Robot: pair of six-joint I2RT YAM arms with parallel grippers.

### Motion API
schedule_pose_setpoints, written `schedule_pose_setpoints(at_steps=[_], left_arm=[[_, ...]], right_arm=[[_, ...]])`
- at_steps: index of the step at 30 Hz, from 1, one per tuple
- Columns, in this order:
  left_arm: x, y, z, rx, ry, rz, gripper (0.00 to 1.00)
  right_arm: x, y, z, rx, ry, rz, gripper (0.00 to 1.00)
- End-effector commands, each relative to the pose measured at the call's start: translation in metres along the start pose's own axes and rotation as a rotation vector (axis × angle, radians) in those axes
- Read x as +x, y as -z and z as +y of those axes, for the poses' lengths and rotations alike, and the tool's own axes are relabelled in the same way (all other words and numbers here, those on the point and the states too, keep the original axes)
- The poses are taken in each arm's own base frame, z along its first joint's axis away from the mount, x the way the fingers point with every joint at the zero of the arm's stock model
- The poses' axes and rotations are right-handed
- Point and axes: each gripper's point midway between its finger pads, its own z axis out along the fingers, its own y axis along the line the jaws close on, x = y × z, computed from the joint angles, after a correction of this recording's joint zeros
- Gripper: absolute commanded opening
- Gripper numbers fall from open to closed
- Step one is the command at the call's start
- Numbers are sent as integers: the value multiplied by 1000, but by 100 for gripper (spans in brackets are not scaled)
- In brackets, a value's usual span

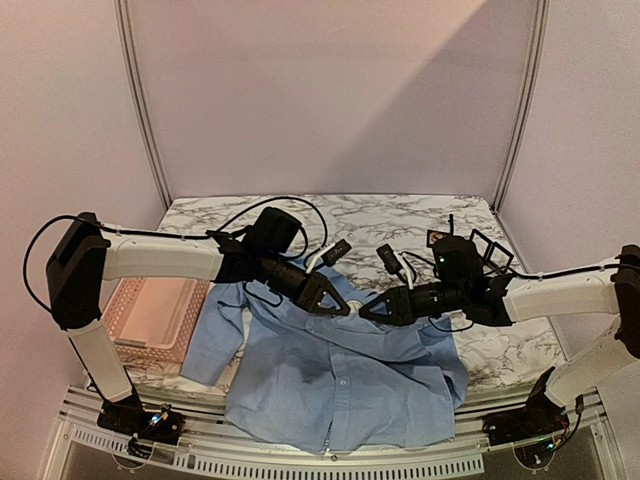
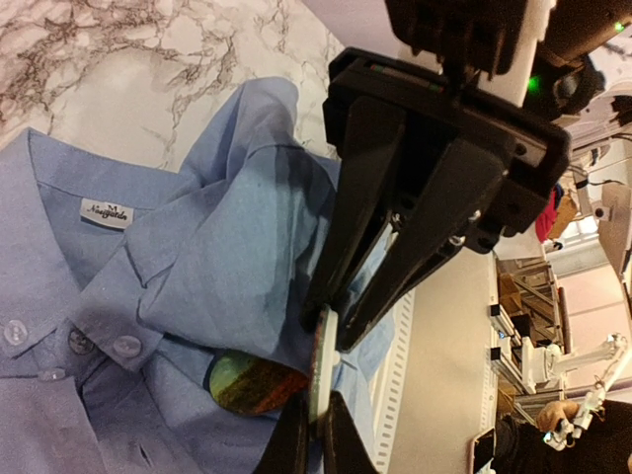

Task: Remove the brooch from the garment
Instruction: Pass from the left arm to the right

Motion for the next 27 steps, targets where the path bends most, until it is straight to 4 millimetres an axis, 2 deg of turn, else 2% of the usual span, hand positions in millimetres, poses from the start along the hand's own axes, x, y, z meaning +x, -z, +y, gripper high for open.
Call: schedule_pose_setpoints(at_steps=[1, 8, 27], left_arm=[[-12, 8, -10, 16, -34, -32, 0], [-12, 8, -9, 15, -32, -31, 0], [-11, 7, -13, 25, -41, -26, 0]], right_arm=[[-9, -3, 5, -22, 25, -12, 11], [-11, -3, 5, -25, 25, -17, 8], [-15, -7, 9, -47, 31, -23, 8]])
